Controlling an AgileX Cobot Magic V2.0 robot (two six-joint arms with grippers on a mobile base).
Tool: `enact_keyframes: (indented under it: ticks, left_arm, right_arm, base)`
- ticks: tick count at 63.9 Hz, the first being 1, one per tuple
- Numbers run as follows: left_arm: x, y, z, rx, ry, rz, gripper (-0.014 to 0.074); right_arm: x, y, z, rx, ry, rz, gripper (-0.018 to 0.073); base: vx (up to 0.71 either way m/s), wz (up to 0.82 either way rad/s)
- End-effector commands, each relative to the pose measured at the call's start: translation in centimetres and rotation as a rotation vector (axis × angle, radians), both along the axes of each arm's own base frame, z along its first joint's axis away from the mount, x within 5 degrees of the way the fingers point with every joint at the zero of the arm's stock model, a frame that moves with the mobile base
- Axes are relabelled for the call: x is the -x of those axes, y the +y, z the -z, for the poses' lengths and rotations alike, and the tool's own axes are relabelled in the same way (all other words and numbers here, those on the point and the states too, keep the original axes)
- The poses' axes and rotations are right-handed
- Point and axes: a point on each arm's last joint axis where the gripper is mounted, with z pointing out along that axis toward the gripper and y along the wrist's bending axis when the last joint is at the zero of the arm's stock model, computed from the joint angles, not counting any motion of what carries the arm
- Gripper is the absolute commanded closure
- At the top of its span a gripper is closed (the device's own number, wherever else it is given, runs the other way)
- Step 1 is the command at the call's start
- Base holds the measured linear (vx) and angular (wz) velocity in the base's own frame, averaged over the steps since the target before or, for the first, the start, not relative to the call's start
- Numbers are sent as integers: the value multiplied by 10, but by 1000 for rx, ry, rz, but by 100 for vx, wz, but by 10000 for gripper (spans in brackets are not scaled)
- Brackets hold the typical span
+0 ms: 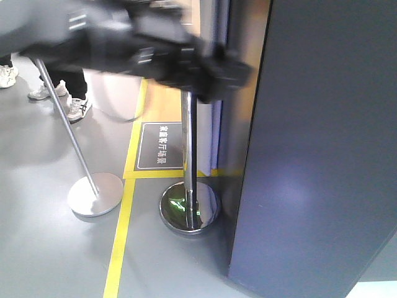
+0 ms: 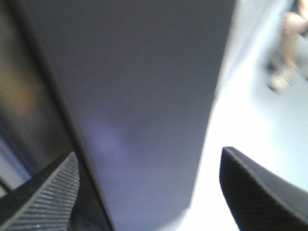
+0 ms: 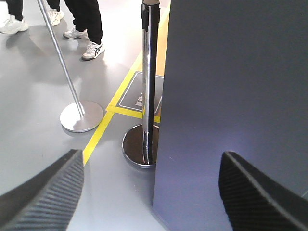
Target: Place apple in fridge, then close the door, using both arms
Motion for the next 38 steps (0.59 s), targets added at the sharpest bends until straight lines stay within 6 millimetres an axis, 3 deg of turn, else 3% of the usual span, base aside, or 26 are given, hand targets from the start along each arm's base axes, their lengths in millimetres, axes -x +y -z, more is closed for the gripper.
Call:
enact_keyframes:
  ticks: [1, 13, 38]
  left_arm:
    - [17, 28, -20, 151, -109, -98, 27]
    - [32, 41, -15, 153, -122, -114, 27]
    - [34, 42, -14, 146, -114, -107, 27]
  right_arm:
    - [-2, -1, -14, -9, -86, 15, 9]
    - [-2, -1, -14, -9, -87, 15, 9]
    - [-2, -1, -14, -16, -91, 13, 9]
  base:
    - [0, 0]
    - [0, 0]
    - [0, 0]
